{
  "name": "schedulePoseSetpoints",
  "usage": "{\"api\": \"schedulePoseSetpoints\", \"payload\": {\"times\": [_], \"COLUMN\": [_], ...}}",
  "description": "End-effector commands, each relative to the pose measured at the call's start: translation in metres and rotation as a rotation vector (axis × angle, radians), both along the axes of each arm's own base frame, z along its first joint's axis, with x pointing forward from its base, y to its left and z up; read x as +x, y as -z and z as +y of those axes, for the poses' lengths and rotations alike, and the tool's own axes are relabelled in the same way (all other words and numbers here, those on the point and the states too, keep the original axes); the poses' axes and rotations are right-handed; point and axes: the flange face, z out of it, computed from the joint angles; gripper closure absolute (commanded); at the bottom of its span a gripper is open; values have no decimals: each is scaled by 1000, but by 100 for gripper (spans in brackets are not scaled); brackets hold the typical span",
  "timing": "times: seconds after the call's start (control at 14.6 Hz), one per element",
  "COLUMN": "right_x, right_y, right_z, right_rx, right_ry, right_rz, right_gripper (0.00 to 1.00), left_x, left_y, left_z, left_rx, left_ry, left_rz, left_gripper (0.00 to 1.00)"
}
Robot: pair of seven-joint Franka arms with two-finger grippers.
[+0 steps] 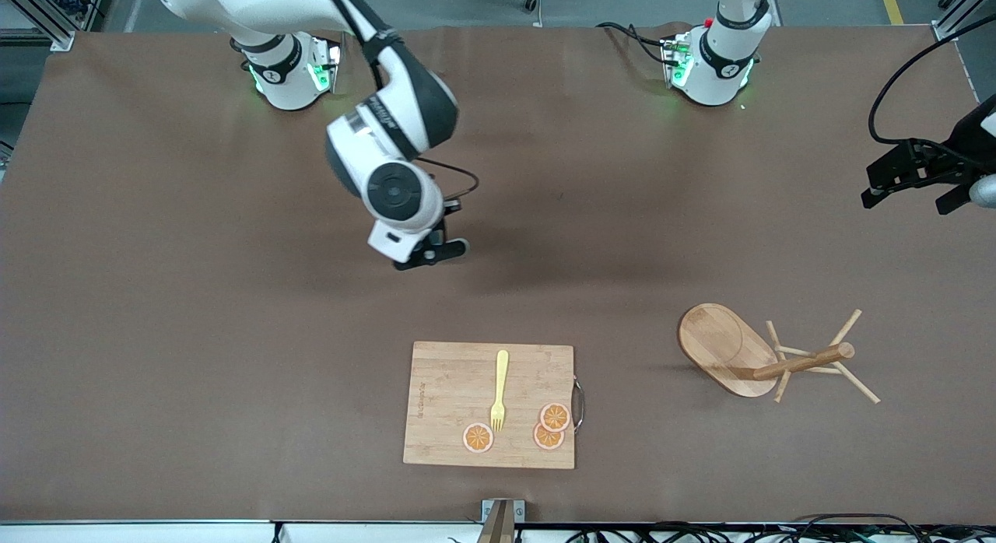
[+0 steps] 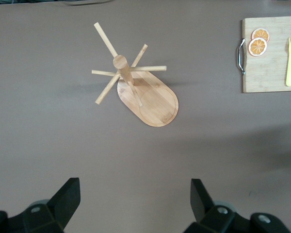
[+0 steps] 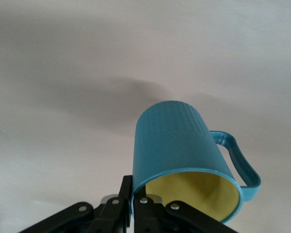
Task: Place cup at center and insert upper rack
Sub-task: 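Carry the mug to the table center and release the right gripper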
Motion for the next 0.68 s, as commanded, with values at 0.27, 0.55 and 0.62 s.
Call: {"api": "schedulePoseSetpoints", "payload": {"times": [0.27, 0.55, 0.62], "right_x": [-30, -39, -46], "right_y": [22, 31, 38], "right_z": [102, 144, 156], "right_rx": [27, 141, 143], "right_ry": [87, 200, 186], "right_rz": [-12, -29, -30], "right_gripper": [99, 99, 99], "left_x": [2, 3, 3], "left_y": [-1, 1, 1], "left_z": [2, -5, -8], "left_rx": [13, 10, 10], "left_ry": [-6, 6, 11], "left_rz": [-3, 0, 1], "left_gripper": [0, 0, 0]}}
